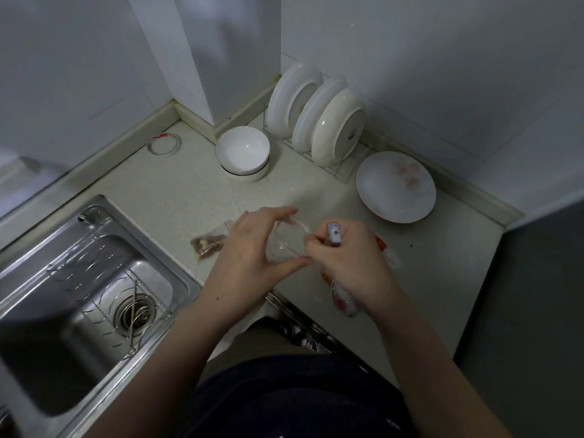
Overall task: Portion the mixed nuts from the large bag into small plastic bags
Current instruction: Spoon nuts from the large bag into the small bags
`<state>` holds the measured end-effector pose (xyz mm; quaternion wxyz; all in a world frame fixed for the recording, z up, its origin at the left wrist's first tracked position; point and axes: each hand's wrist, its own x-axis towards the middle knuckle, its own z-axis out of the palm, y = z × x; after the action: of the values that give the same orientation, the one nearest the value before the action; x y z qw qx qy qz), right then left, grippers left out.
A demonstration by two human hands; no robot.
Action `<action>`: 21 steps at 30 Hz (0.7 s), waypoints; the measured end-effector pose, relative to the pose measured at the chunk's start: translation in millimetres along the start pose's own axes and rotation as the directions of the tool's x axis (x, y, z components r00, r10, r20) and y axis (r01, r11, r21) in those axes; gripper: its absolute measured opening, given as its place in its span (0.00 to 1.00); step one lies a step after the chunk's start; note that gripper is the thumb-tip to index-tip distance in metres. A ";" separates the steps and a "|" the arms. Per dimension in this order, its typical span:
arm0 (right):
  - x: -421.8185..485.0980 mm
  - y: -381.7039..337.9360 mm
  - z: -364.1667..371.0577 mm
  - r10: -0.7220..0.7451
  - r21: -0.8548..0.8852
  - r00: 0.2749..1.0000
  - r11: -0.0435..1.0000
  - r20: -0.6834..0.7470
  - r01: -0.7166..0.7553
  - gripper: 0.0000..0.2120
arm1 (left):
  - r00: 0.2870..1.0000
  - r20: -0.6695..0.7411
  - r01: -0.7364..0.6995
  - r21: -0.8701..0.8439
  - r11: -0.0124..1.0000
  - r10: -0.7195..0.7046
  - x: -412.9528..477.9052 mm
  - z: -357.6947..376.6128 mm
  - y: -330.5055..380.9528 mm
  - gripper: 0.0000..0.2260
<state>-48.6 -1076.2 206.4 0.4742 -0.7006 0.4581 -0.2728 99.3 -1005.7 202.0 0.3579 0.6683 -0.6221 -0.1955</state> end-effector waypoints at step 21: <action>10.5 6.7 -85.5 -0.082 -0.319 0.996 0.946 -0.042 0.064 0.09 | 0.967 0.180 0.195 -0.064 0.979 -0.181 -10.7 24.8 -25.7 0.29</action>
<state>-116.5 -1121.9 234.1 0.3320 -0.7765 0.4826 -0.2322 97.9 -1002.0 164.9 0.3092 0.6897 -0.5762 -0.3110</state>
